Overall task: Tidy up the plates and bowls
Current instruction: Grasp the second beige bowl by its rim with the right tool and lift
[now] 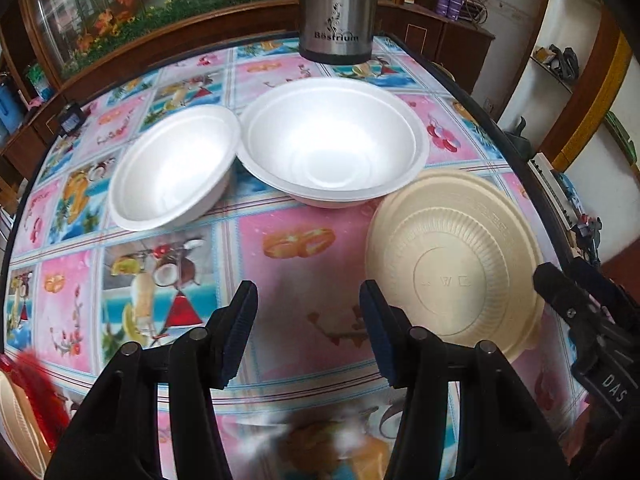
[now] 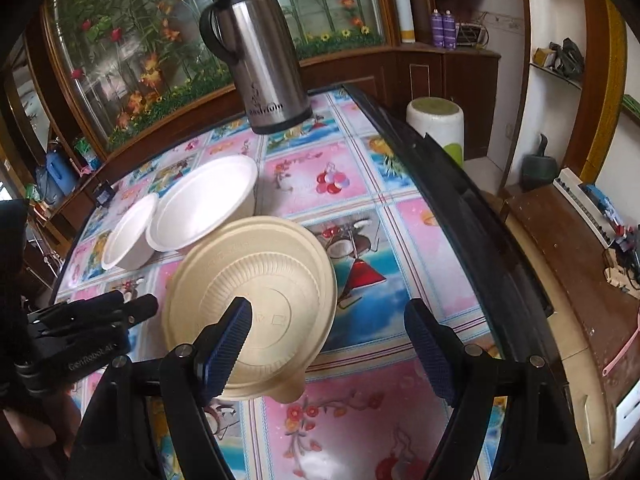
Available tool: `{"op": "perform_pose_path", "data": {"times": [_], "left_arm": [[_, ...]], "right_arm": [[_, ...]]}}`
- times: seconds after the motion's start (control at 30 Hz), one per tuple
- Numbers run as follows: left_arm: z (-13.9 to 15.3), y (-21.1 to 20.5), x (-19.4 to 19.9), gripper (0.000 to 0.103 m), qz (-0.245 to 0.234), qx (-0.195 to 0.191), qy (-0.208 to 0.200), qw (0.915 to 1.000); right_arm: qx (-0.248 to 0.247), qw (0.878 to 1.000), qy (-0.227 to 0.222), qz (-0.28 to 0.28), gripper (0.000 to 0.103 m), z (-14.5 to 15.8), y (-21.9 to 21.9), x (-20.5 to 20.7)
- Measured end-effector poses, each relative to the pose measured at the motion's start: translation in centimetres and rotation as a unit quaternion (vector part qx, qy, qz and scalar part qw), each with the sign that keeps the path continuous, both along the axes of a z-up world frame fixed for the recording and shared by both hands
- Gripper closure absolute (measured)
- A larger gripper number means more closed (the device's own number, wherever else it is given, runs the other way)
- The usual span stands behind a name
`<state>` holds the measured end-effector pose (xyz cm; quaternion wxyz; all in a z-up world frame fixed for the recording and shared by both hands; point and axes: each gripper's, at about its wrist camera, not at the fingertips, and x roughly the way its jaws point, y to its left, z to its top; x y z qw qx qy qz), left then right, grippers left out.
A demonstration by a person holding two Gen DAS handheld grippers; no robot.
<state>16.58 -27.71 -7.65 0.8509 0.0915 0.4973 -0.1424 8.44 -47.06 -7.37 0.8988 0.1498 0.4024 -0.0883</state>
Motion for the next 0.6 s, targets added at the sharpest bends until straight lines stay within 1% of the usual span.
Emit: {"op": "perform_pose_path", "data": {"times": [0.13,0.2,0.27,0.4,0.53,0.6], "left_arm": [[-0.6,-0.7,0.3,0.052,0.001,-0.005,0.012,0.9999],[-0.5,-0.6,0.3,0.052,0.001,-0.006,0.010,0.9999],[-0.2,-0.3,0.4,0.052,0.003,-0.014,0.011,0.9998],[0.5,0.1,1.0,0.051,0.010,-0.045,0.021,0.9987],[0.0,-0.8,1.3,0.051,0.007,-0.047,0.032,0.9983],[-0.2,-1.0,1.5,0.051,0.008,-0.057,0.040,0.9975]], "right_arm": [[0.001,1.000,0.014,-0.002,0.022,-1.2,0.1,1.1],[0.002,1.000,0.018,-0.005,0.022,-1.7,0.1,1.4],[0.002,1.000,0.019,-0.010,0.022,-2.1,0.0,1.6],[0.007,1.000,0.015,-0.019,0.022,-2.4,-0.4,1.6],[0.011,1.000,0.015,-0.020,0.023,-2.7,-0.5,1.9],[0.013,1.000,0.014,-0.023,0.023,-2.8,-0.5,1.9]]}}
